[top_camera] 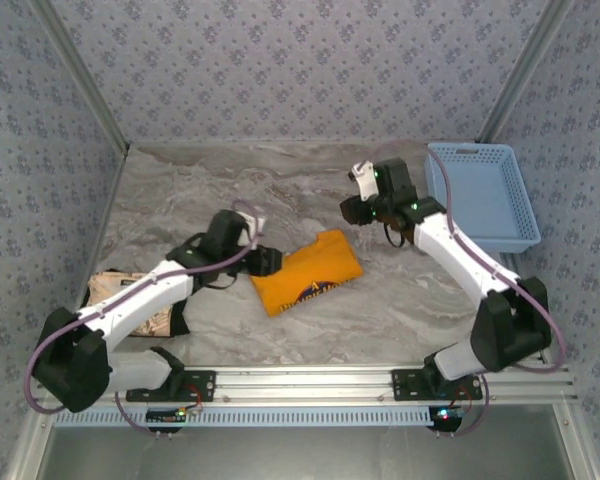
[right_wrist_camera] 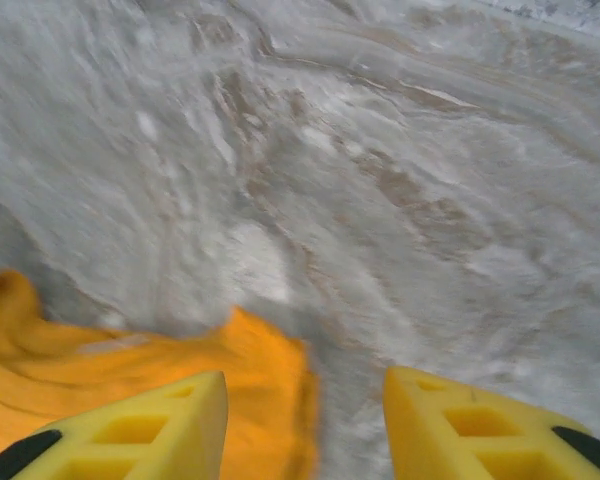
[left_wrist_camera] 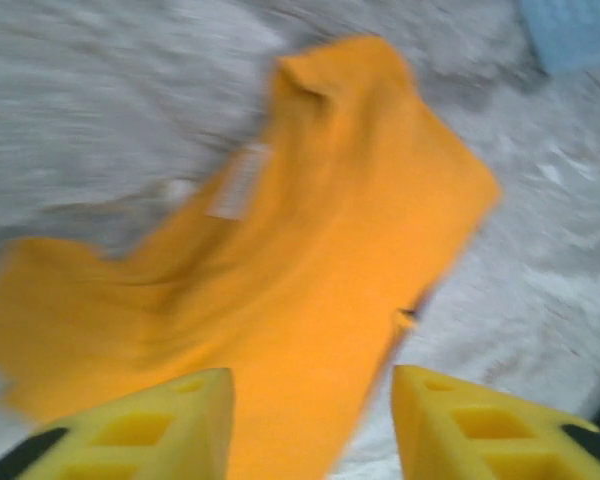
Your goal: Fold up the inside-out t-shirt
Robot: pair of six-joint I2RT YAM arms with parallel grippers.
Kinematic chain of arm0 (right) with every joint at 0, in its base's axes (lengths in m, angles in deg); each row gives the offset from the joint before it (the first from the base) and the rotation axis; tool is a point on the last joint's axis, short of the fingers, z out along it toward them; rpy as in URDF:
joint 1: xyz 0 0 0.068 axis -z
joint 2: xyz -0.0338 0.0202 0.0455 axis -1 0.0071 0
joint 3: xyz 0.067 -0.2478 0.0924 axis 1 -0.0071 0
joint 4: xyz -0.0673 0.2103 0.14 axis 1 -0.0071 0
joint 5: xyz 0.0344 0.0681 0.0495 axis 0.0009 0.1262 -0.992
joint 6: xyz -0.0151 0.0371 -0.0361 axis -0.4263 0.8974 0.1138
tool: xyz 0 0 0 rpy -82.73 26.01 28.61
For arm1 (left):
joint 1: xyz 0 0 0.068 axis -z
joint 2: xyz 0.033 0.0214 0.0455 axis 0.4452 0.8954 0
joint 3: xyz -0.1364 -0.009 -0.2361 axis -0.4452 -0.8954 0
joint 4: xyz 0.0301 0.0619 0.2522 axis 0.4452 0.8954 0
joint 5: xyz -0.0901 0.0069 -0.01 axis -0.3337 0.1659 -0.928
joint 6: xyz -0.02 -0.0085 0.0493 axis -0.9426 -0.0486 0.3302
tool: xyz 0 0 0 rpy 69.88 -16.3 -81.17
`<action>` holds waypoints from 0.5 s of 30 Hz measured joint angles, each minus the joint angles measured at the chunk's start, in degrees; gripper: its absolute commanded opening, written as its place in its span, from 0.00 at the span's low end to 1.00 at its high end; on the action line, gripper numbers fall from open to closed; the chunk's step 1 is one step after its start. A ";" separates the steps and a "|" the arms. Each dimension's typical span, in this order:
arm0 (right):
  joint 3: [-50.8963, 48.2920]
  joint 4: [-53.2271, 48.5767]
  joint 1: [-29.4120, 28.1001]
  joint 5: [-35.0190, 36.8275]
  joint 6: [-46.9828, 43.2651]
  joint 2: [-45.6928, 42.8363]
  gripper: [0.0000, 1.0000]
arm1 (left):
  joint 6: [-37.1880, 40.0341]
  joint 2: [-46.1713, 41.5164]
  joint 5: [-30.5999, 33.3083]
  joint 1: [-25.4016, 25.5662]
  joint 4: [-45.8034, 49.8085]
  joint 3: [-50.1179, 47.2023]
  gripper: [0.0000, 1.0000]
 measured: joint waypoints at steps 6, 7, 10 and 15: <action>-19.63 20.72 -11.39 3.10 10.19 0.33 0.37 | 0.85 8.15 6.27 5.84 -10.45 -2.08 0.29; -21.35 24.02 -12.50 3.39 10.84 1.68 0.35 | 0.87 9.03 7.82 5.81 -12.70 -3.63 0.29; -24.52 34.51 -12.85 4.44 11.82 6.49 0.37 | 1.64 11.72 11.76 6.29 -17.94 -8.39 0.28; -31.10 54.95 -14.01 6.29 10.16 14.69 0.36 | 4.24 16.02 14.69 8.52 -27.10 -13.38 0.28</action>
